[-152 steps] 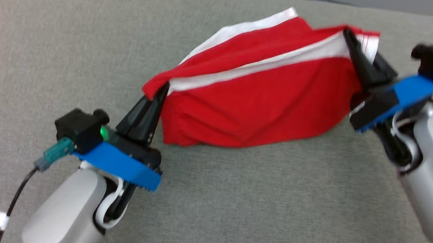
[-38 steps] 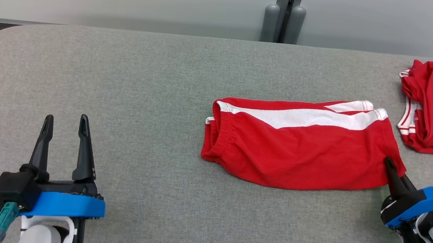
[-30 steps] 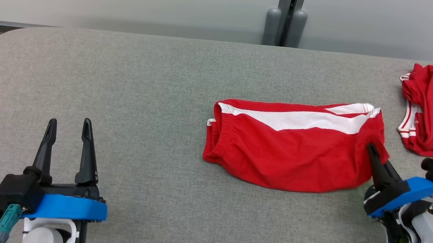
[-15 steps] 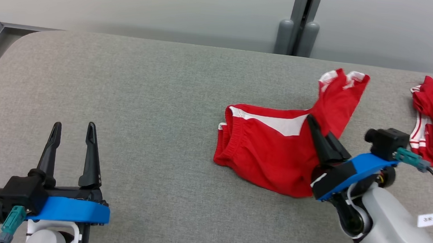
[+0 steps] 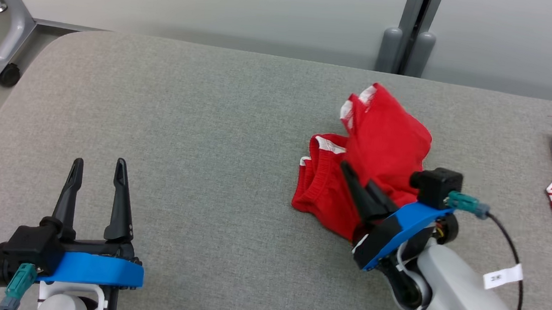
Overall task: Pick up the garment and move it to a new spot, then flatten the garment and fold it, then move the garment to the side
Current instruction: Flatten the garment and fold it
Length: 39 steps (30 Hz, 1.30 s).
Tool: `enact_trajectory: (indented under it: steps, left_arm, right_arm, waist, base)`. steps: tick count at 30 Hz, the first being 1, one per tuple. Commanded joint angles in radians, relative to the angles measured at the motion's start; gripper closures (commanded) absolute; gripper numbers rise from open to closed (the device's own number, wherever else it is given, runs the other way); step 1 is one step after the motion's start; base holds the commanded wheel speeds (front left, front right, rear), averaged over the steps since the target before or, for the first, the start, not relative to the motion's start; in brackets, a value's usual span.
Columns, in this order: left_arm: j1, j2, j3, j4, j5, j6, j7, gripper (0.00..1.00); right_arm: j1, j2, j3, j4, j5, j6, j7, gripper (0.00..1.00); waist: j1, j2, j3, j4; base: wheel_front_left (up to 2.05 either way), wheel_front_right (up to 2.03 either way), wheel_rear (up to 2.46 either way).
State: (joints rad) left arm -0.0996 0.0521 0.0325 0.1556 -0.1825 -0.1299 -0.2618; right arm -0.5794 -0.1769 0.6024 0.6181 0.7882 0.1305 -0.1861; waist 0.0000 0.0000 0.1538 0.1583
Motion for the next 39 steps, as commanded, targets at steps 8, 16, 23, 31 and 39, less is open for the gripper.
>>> enact_trajectory:
  steps: [8,16,23,31,39]
  left_arm:
    - [-0.009,-0.002,-0.005,0.001,-0.015,0.001,-0.004,0.0]
    - [-0.024,-0.002,-0.011,0.007,-0.025,0.007,-0.004,0.0]
    - [-0.024,-0.002,-0.011,0.012,-0.019,0.013,-0.004,0.0]
    - [-0.016,-0.002,0.001,0.008,0.001,0.011,-0.004,0.0]
    - [-0.004,-0.002,0.009,0.014,0.018,0.007,-0.004,0.0]
  right_arm:
    - [-0.004,0.041,0.056,0.044,-0.019,0.001,0.0,1.0]
    - [-0.005,0.058,0.121,0.082,-0.025,0.001,-0.024,0.6]
    - [-0.002,0.036,0.168,0.059,-0.058,0.001,-0.066,0.0]
    - [0.055,-0.018,0.035,-0.062,-0.155,0.001,-0.079,0.0]
    - [0.188,-0.029,-0.197,-0.204,-0.283,0.001,-0.079,0.0]
  waist:
    - [0.0,0.0,0.014,0.016]
    - [0.0,0.0,0.027,0.021]
    - [0.0,0.0,0.014,-0.006]
    - [0.0,0.0,-0.017,-0.066]
    - [0.0,0.0,-0.033,-0.13]
  base:
    - [0.0,0.0,0.0]
    - [0.0,0.0,0.0]
    - [0.0,0.0,0.0]
    - [0.0,0.0,0.0]
    - [0.0,0.0,0.0]
